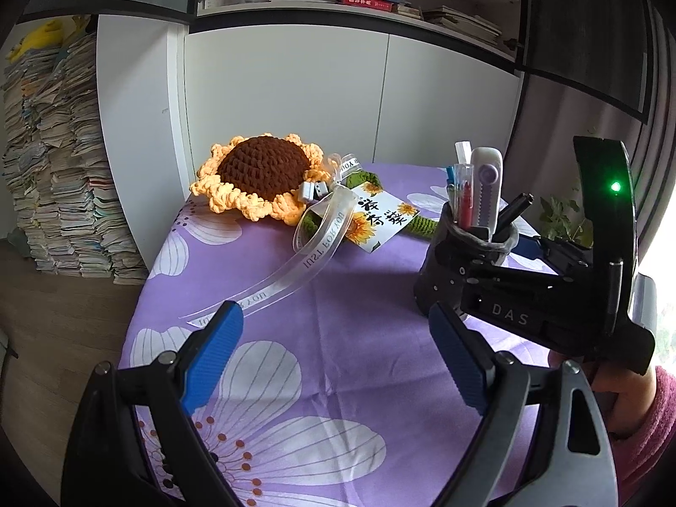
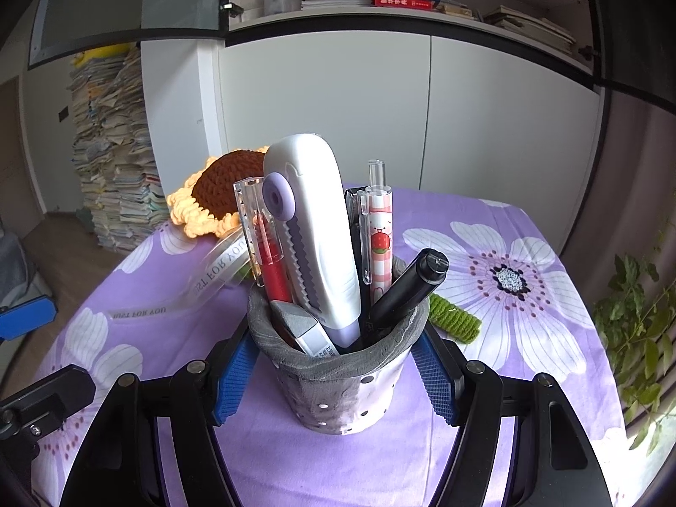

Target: Organize stationery

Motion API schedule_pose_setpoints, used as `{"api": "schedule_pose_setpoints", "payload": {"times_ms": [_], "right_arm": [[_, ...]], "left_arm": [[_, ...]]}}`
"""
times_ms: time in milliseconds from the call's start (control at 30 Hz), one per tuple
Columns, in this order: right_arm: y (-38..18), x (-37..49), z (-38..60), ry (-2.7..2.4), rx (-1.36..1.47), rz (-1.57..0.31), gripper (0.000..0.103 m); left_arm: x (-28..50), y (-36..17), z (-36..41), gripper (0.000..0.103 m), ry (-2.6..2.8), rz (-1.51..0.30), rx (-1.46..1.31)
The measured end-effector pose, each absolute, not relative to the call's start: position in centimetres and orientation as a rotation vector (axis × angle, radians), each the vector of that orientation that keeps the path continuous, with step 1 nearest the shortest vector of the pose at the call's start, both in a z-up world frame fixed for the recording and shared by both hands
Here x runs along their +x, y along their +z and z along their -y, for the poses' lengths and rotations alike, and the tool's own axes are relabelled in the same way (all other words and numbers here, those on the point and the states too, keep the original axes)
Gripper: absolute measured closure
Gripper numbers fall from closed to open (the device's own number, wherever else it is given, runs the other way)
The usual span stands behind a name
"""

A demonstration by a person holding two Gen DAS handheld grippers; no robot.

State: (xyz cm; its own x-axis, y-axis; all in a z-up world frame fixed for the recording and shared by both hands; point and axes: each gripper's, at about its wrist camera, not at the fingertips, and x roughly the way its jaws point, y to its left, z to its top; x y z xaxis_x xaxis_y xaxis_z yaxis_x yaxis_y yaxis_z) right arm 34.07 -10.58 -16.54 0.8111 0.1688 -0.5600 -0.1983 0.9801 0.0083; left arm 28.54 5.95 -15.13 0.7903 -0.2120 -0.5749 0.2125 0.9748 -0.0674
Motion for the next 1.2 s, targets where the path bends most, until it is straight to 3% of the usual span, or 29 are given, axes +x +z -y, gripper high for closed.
{"api": "schedule_pose_setpoints", "payload": {"times_ms": [567, 700, 900, 1100, 1200], "right_arm": [[-15.6, 32.7, 10.7, 0.212, -0.082, -0.588, 0.032], [-15.7, 32.2, 10.8, 0.212, -0.1, -0.599, 0.026], [-15.6, 30.4, 12.0, 0.204, -0.09, -0.625, 0.025], [-12.6, 27.0, 13.6, 0.156, -0.089, -0.579, 0.025], [-10.5, 24.9, 14.5, 0.13, -0.072, -0.53, 0.025]], "left_arm": [[27.5, -14.1, -6.1, 0.014, -0.217, -0.606, 0.006], [27.2, -13.8, -5.9, 0.014, -0.217, -0.601, 0.01], [26.3, -12.8, -5.1, 0.014, -0.234, -0.58, 0.004], [24.4, -10.0, -3.8, 0.013, -0.265, -0.502, 0.009], [23.1, -7.9, -3.0, 0.008, -0.275, -0.448, 0.011]]}}
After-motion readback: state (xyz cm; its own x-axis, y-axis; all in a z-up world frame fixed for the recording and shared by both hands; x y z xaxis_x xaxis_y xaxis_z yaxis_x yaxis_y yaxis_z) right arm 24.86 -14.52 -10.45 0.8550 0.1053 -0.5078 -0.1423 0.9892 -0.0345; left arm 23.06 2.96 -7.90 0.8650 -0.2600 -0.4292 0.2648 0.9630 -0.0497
